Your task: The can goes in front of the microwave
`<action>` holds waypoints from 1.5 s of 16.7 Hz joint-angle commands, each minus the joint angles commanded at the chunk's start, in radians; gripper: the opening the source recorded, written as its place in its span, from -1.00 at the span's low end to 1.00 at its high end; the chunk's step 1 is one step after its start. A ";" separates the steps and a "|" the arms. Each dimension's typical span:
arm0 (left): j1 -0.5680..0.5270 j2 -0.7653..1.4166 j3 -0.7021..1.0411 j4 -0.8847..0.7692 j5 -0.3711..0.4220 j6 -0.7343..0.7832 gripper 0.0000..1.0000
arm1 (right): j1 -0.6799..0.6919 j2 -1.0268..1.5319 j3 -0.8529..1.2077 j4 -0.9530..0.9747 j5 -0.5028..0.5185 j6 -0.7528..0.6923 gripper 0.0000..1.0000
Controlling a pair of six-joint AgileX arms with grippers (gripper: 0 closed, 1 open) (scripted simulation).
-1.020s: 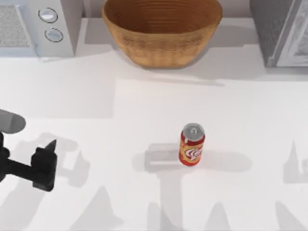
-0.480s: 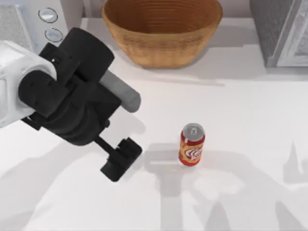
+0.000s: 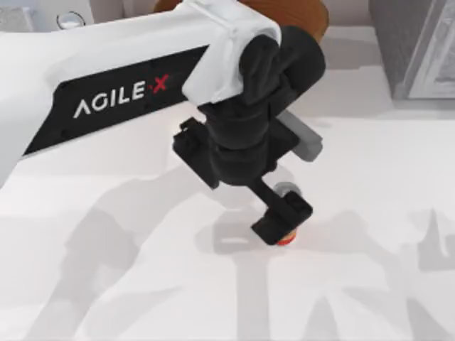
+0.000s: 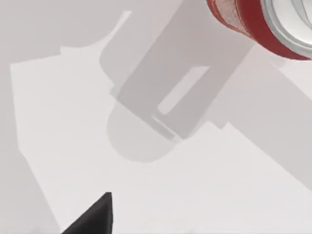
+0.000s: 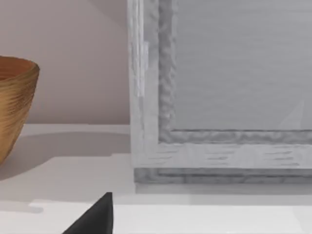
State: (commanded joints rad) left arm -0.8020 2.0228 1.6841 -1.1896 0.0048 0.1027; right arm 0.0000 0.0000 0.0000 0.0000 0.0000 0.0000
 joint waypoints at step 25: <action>-0.041 0.333 0.404 -0.111 -0.001 -0.129 1.00 | 0.000 0.000 0.000 0.000 0.000 0.000 1.00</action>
State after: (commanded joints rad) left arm -0.8432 2.3562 2.0879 -1.3010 0.0033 -0.0264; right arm 0.0000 0.0000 0.0000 0.0000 0.0000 0.0000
